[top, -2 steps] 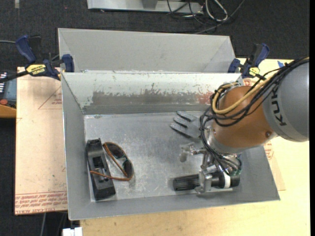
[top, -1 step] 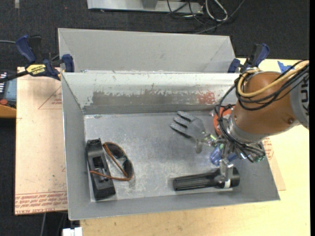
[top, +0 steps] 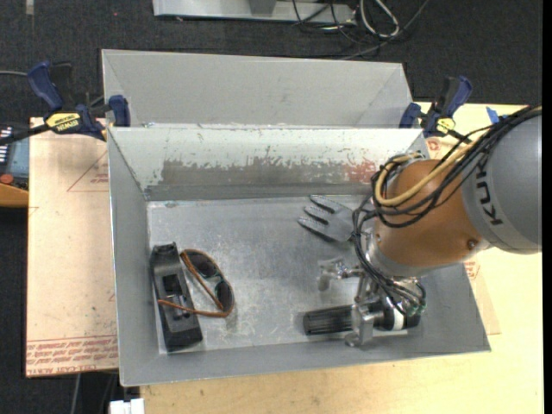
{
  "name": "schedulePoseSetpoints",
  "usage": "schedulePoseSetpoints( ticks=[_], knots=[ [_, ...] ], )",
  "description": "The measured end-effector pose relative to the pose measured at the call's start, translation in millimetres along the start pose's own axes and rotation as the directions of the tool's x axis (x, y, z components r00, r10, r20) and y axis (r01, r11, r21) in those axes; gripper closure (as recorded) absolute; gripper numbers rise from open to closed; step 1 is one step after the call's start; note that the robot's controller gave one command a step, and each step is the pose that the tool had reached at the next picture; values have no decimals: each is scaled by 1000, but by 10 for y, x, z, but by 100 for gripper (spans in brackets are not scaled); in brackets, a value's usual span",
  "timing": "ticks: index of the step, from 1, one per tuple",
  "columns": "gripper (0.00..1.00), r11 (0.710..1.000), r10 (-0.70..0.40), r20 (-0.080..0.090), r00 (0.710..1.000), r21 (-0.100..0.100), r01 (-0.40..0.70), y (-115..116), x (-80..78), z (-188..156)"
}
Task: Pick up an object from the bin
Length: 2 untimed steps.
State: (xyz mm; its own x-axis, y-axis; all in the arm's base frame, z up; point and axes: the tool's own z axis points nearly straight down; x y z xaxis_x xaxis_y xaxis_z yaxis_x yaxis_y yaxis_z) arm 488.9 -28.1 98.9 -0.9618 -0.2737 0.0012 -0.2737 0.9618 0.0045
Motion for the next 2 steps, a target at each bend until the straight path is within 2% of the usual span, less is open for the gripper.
schedulePoseSetpoints(
  ticks=[1,2],
  knots=[
    [0,976,-219,28,975,12,218,-153,41,266],
    [100,1000,-18,4,1000,0,18,3,63,290]
  ],
)
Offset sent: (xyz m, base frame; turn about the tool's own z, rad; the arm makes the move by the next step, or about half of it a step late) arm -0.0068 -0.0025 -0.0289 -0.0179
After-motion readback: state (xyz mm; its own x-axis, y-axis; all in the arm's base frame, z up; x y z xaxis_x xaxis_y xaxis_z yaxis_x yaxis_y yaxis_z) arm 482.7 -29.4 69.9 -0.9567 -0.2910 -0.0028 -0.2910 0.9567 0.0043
